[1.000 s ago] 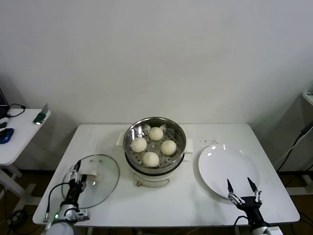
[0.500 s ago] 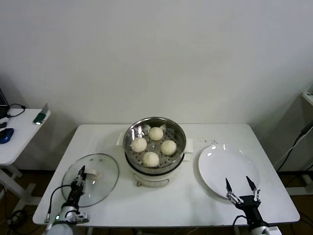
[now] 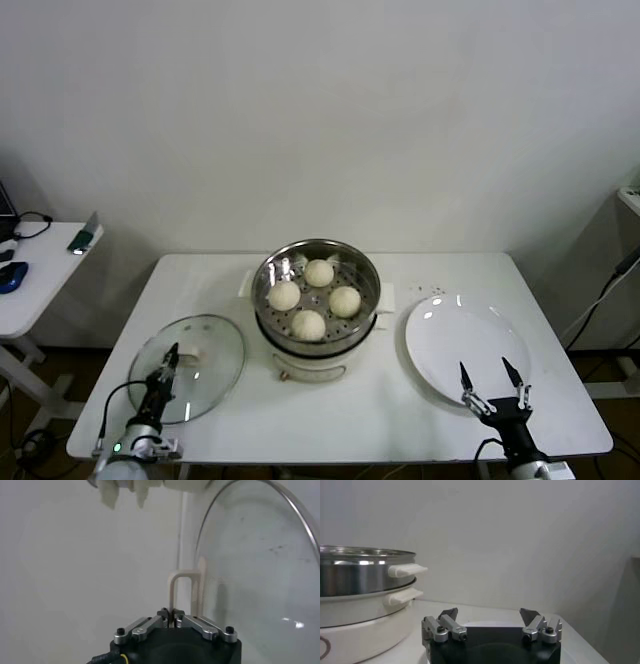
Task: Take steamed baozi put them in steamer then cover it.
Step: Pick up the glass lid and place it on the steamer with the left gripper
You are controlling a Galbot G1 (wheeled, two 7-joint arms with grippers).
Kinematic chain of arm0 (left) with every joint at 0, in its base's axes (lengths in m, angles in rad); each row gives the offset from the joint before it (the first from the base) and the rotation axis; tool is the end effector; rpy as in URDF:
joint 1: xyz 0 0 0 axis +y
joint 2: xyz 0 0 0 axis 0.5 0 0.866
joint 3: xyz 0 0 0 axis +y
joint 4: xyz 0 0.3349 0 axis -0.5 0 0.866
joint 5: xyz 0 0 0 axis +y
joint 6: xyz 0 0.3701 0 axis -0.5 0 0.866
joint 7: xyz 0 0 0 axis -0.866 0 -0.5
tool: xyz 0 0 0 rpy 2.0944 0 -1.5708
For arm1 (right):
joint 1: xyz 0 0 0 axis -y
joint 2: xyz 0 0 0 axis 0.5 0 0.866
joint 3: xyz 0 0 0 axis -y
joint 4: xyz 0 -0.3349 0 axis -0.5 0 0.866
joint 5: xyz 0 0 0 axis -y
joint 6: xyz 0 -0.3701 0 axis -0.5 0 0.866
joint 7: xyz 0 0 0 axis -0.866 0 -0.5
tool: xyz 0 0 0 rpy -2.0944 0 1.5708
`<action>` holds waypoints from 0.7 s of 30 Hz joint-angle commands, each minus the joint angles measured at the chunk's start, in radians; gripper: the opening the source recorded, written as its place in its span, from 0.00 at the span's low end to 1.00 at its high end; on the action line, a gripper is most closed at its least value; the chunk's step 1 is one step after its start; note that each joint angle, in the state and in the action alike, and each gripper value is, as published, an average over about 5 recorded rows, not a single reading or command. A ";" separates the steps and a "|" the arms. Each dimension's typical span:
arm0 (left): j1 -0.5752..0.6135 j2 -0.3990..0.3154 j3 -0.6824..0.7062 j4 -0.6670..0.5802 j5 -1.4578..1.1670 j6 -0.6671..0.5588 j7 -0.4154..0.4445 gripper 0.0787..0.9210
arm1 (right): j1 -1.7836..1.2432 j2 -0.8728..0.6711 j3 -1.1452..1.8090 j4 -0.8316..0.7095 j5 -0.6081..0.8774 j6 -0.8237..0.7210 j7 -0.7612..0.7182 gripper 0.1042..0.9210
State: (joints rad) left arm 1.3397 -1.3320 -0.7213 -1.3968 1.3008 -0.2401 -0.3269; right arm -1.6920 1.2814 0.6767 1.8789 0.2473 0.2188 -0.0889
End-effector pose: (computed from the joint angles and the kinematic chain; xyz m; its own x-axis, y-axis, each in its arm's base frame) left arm 0.2353 0.1639 -0.4580 -0.9969 -0.0115 0.0773 0.0764 0.0610 0.9952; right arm 0.1595 -0.1151 -0.3678 -0.9941 -0.0533 0.0947 -0.0609 0.9950 -0.0792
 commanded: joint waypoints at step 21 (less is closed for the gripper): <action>0.126 0.238 0.045 -0.667 -0.354 0.585 0.422 0.07 | 0.014 -0.005 0.013 -0.010 -0.049 -0.007 0.006 0.88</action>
State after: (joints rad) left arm 1.4498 -1.2349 -0.7048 -1.7683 1.0764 -0.0244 -0.1552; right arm -1.6794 1.2754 0.6867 1.8723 0.2314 0.2151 -0.0876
